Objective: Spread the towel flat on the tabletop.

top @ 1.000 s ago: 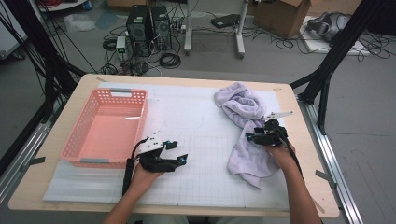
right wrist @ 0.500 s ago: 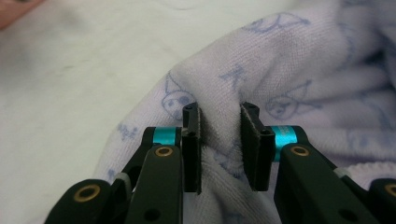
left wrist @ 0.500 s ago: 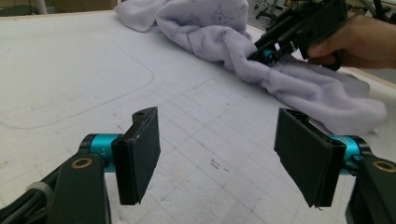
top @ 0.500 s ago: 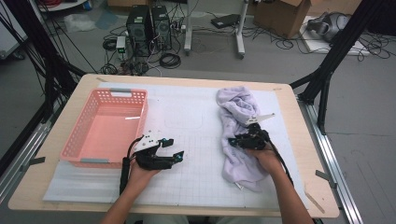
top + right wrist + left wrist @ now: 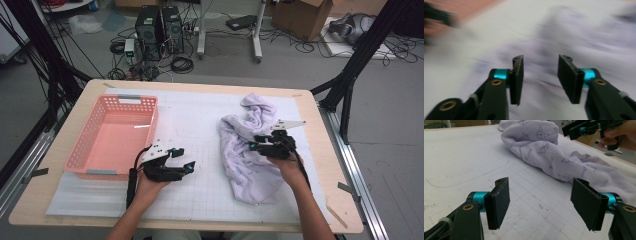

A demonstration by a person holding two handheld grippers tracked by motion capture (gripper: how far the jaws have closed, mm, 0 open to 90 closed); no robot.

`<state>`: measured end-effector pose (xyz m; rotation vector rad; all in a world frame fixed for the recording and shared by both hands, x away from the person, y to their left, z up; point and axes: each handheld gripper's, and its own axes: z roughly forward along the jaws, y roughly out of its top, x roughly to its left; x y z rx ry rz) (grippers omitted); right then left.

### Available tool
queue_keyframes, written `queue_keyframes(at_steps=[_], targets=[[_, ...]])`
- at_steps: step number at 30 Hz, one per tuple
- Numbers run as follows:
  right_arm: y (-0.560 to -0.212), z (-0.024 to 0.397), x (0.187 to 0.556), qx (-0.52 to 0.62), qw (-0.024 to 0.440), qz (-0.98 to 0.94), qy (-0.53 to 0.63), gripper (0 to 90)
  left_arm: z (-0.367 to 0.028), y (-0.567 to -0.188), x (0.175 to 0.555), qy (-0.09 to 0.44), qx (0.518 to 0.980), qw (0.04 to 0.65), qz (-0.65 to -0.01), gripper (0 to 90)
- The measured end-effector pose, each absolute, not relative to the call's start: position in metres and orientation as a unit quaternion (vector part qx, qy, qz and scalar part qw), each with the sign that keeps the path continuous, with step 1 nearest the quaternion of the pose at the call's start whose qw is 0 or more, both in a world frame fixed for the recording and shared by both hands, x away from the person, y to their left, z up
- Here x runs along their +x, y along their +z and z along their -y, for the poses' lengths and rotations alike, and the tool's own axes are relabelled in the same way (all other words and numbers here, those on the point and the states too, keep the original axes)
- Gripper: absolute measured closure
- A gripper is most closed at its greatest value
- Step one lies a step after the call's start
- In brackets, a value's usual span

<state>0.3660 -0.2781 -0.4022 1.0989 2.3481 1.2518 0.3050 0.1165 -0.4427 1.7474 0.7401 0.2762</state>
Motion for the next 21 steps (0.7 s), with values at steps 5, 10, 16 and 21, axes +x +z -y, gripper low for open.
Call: queue_keyframes(at_steps=[5, 10, 16, 21], targets=[[-0.425, 0.293, 0.371, 0.424, 0.127, -0.823, 0.356, 45.6, -0.115, -0.443, 0.306, 0.118, 0.748, 0.573, -0.315, 31.9], [-0.438, 0.275, 0.370, 0.416, 0.077, -0.815, 0.396, 45.2, -0.115, -0.444, 0.307, 0.117, 0.746, 0.573, -0.318, 31.9], [-0.438, 0.250, 0.364, 0.385, 0.110, -0.847, 0.351, 78.3, -0.114, -0.444, 0.306, 0.116, 0.748, 0.571, -0.318, 31.9], [-0.431, 0.257, 0.357, 0.365, 0.146, -0.856, 0.335, 87.6, -0.115, -0.444, 0.306, 0.115, 0.748, 0.572, -0.317, 31.9]])
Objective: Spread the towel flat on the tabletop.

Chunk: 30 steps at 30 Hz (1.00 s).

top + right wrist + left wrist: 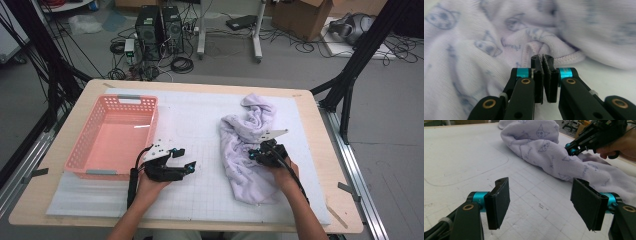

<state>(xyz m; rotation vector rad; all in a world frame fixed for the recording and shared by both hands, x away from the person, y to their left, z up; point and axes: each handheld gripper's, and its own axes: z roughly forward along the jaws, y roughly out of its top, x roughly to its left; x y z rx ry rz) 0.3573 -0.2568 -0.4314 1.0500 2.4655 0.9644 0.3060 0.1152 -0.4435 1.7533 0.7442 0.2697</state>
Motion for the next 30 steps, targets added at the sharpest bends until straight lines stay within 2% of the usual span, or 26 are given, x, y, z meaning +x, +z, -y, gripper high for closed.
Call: queue_keyframes(at_steps=[9, 15, 18, 25, 28, 30], targets=[[-0.418, 0.335, 0.355, 0.476, 0.192, -0.792, 0.332, 87.9, -0.114, -0.444, 0.306, 0.115, 0.749, 0.567, -0.321, 33.4], [-0.415, 0.369, 0.345, 0.549, 0.314, -0.717, 0.294, 87.9, -0.113, -0.445, 0.307, 0.118, 0.755, 0.552, -0.333, 38.7], [-0.419, 0.382, 0.342, 0.576, 0.295, -0.701, 0.299, 85.8, -0.110, -0.445, 0.307, 0.114, 0.756, 0.553, -0.331, 42.0], [-0.419, 0.385, 0.318, 0.554, 0.287, -0.691, 0.364, 68.5, -0.092, -0.444, 0.314, 0.109, 0.765, 0.554, -0.310, 48.9], [-0.416, 0.379, 0.308, 0.535, 0.290, -0.704, 0.366, 64.2, -0.084, -0.443, 0.320, 0.107, 0.764, 0.557, -0.308, 47.6], [-0.414, 0.374, 0.302, 0.525, 0.294, -0.707, 0.371, 59.4, -0.075, -0.442, 0.326, 0.096, 0.773, 0.545, -0.309, 43.4]])
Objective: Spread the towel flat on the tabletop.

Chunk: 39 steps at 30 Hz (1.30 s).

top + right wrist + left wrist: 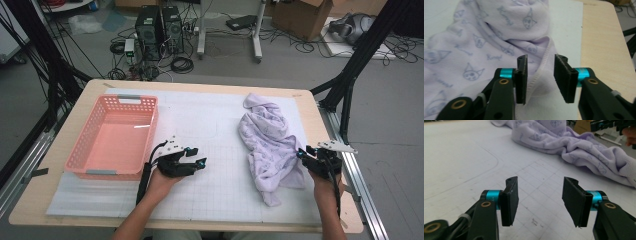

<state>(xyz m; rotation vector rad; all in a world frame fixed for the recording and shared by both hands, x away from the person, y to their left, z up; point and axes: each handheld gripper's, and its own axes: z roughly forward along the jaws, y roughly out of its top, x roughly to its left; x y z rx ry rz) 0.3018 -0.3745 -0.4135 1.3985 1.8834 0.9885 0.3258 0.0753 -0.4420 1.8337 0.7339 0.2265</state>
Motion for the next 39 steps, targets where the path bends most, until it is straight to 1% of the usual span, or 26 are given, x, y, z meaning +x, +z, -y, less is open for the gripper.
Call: queue_keyframes(at_steps=[2, 3, 5, 8, 12, 16, 19, 30, 34, 39], targets=[[-0.413, 0.371, 0.298, 0.521, 0.287, -0.711, 0.375, 53.3, -0.067, -0.440, 0.332, 0.093, 0.778, 0.541, -0.307, 40.4], [-0.414, 0.369, 0.296, 0.519, 0.285, -0.714, 0.373, 50.7, -0.062, -0.439, 0.335, 0.090, 0.775, 0.542, -0.312, 37.1], [-0.416, 0.366, 0.294, 0.517, 0.279, -0.720, 0.370, 49.1, -0.054, -0.438, 0.343, 0.084, 0.775, 0.540, -0.317, 36.1], [-0.421, 0.365, 0.293, 0.515, 0.264, -0.719, 0.386, 48.4, -0.041, -0.438, 0.353, 0.077, 0.780, 0.533, -0.320, 36.2], [-0.430, 0.365, 0.295, 0.511, 0.247, -0.732, 0.377, 48.0, -0.022, -0.438, 0.363, 0.067, 0.791, 0.524, -0.309, 38.1], [-0.429, 0.369, 0.295, 0.513, 0.247, -0.726, 0.386, 47.9, -0.010, -0.437, 0.374, 0.058, 0.798, 0.511, -0.314, 38.9], [-0.430, 0.370, 0.295, 0.514, 0.246, -0.727, 0.383, 47.7, -0.003, -0.437, 0.378, 0.051, 0.795, 0.514, -0.318, 39.6], [-0.428, 0.379, 0.292, 0.531, 0.251, -0.705, 0.398, 47.1, 0.043, -0.439, 0.380, 0.037, 0.812, 0.500, -0.299, 38.3], [-0.427, 0.382, 0.290, 0.545, 0.241, -0.689, 0.413, 46.9, 0.059, -0.442, 0.378, 0.027, 0.826, 0.481, -0.292, 38.0], [-0.428, 0.381, 0.291, 0.547, 0.243, -0.687, 0.413, 46.7, 0.080, -0.443, 0.376, 0.023, 0.845, 0.461, -0.270, 38.4]])
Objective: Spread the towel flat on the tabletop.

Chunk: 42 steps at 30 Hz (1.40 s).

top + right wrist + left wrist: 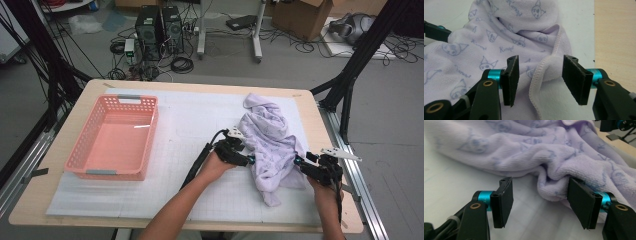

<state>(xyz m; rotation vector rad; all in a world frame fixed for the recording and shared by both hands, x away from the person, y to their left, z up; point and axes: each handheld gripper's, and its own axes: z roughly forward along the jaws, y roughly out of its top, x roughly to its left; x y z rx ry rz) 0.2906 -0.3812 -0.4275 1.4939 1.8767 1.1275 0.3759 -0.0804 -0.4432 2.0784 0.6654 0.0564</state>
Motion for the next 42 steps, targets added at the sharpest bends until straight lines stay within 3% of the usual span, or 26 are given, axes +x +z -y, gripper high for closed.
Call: queue_keyframes(at_steps=[10, 13, 19, 29, 42], targets=[[-0.428, 0.381, 0.291, 0.548, 0.242, -0.687, 0.412, 46.5, 0.108, -0.448, 0.368, 0.058, 0.866, 0.433, -0.241, 40.7], [-0.427, 0.379, 0.291, 0.547, 0.240, -0.688, 0.413, 46.5, 0.113, -0.449, 0.364, 0.060, 0.874, 0.440, -0.195, 63.3], [-0.427, 0.379, 0.290, 0.545, 0.240, -0.689, 0.413, 46.6, 0.112, -0.445, 0.362, 0.053, 0.878, 0.434, -0.196, 80.7], [-0.429, 0.375, 0.294, 0.538, 0.229, -0.698, 0.414, 46.1, 0.030, -0.443, 0.368, 0.041, 0.843, 0.456, -0.283, 81.8], [-0.436, 0.343, 0.307, 0.510, 0.204, -0.733, 0.401, 46.0, -0.071, -0.427, 0.373, 0.122, 0.784, 0.460, -0.398, 81.8]])
